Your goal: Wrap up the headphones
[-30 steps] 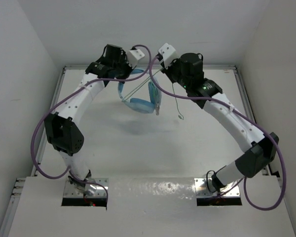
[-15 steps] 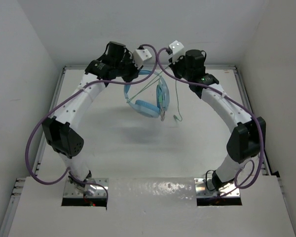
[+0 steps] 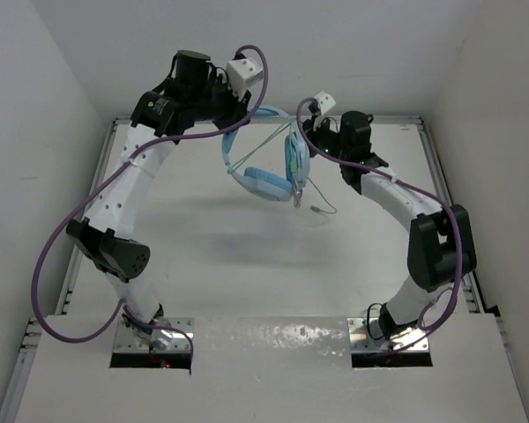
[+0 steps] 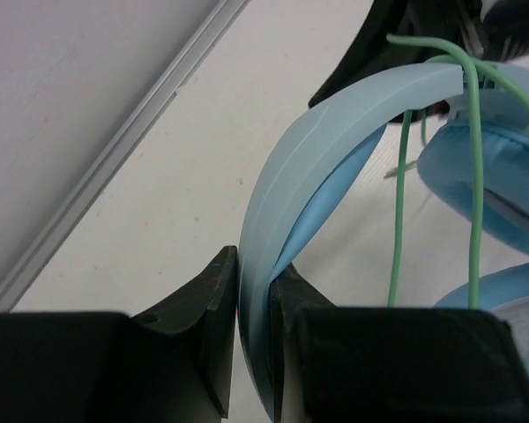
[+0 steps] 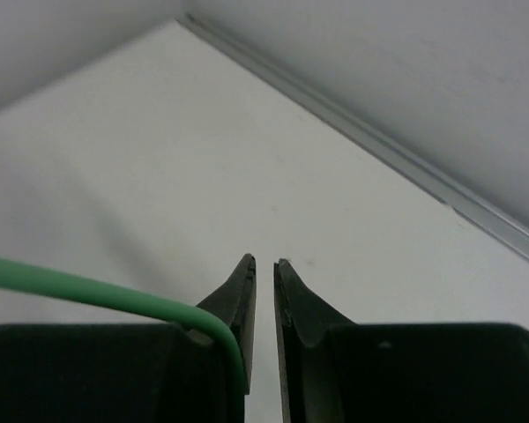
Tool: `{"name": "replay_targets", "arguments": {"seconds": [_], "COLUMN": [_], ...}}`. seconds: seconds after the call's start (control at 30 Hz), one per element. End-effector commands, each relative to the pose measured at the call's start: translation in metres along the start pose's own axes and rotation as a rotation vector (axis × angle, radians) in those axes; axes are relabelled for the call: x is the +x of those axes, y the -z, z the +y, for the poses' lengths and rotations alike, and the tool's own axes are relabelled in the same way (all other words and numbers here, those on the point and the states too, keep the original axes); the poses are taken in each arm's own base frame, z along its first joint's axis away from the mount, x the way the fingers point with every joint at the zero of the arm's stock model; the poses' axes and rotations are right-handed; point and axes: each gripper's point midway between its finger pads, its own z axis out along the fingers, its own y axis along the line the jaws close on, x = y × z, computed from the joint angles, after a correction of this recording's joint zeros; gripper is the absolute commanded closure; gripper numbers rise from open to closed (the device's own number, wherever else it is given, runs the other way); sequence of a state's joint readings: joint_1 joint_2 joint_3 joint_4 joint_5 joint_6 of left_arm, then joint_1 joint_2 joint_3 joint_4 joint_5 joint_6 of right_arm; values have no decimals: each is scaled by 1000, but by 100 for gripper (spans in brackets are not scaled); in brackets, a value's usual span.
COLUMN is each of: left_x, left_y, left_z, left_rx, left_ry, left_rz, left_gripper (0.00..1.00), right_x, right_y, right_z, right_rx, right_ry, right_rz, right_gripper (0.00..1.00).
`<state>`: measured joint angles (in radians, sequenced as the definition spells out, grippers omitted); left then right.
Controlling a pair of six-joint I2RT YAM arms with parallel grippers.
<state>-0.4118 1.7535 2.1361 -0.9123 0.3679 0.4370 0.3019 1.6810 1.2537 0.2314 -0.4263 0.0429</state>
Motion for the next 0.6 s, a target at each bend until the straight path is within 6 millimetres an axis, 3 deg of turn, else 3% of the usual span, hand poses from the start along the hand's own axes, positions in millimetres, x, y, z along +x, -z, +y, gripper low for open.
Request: {"name": "replay_targets", "arguments": {"seconds": [0.0, 0.1, 0.23, 0.33, 0.47, 0.57], "left_x": [-59, -70, -89, -99, -107, -104], "left_y": [42, 47, 58, 64, 70, 69], "left_z": [-26, -31, -35, -35, -38, -37], "left_rx": [92, 119, 133, 134, 148, 142], "left_ry": [71, 101, 136, 155, 158, 159], "left_rz": [-189, -221, -274, -302, -326, -316], "left_gripper": [100, 100, 100, 100, 100, 100], "right_x": [18, 53, 88, 118, 161, 173], "right_y": [-4, -12, -23, -23, -18, -14], "right_z": [20, 43, 75, 75, 72, 70], "right_rx": [-78, -107, -140, -90, -36, -4], "right_ry": [-156, -241, -314, -386, -424, -437], "right_rz": [-112, -81, -40, -16, 65, 88], "right_gripper": [84, 80, 65, 57, 54, 64]}}
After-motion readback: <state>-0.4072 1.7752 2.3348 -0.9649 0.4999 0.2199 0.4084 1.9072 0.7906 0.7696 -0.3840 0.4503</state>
